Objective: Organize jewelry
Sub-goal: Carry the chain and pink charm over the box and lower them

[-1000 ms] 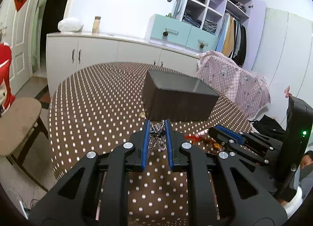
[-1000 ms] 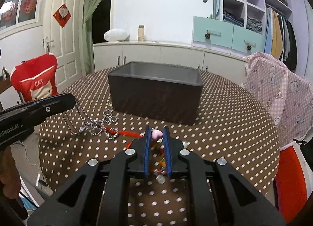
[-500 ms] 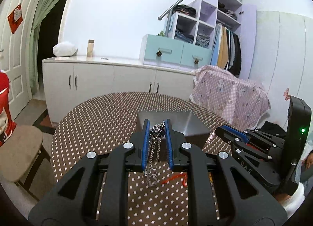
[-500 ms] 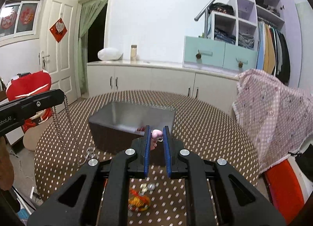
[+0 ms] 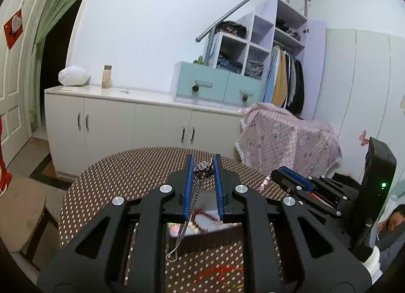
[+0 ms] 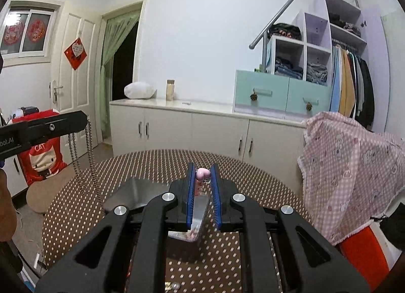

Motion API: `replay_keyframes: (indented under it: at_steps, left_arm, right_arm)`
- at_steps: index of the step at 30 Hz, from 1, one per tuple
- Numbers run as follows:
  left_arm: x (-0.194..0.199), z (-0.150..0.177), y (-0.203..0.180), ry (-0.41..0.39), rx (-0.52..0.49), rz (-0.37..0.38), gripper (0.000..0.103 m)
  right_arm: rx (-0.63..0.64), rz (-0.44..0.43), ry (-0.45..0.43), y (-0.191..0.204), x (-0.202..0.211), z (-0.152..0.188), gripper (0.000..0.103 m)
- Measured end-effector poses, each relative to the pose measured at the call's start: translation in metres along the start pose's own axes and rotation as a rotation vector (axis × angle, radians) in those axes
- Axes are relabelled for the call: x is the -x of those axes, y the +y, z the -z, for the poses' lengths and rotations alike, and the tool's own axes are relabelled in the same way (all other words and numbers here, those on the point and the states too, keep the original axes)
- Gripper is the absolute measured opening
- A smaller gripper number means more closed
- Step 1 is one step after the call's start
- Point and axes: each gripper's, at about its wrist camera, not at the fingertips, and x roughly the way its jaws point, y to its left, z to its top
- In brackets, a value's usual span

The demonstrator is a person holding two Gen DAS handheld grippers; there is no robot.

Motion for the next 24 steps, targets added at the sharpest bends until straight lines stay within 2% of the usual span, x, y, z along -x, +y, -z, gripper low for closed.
replay_keyframes:
  at_steps: [3,11,24]
  left_arm:
    - [0.001,-0.014,-0.003,-0.018,0.01,0.036,0.016]
    - [0.001,-0.043,-0.011,-0.063,-0.019,0.018,0.016]
    - [-0.01,-0.057,-0.012,-0.063,-0.01,0.035,0.016]
  right_arm:
    - [0.02,-0.005,-0.017,-0.002,0.0,-0.009,0.011]
    - [0.034,-0.022,-0.051,-0.009,-0.001,-0.03,0.011]
    - [0.043,-0.048,-0.058,-0.008,-0.008,-0.043,0.011]
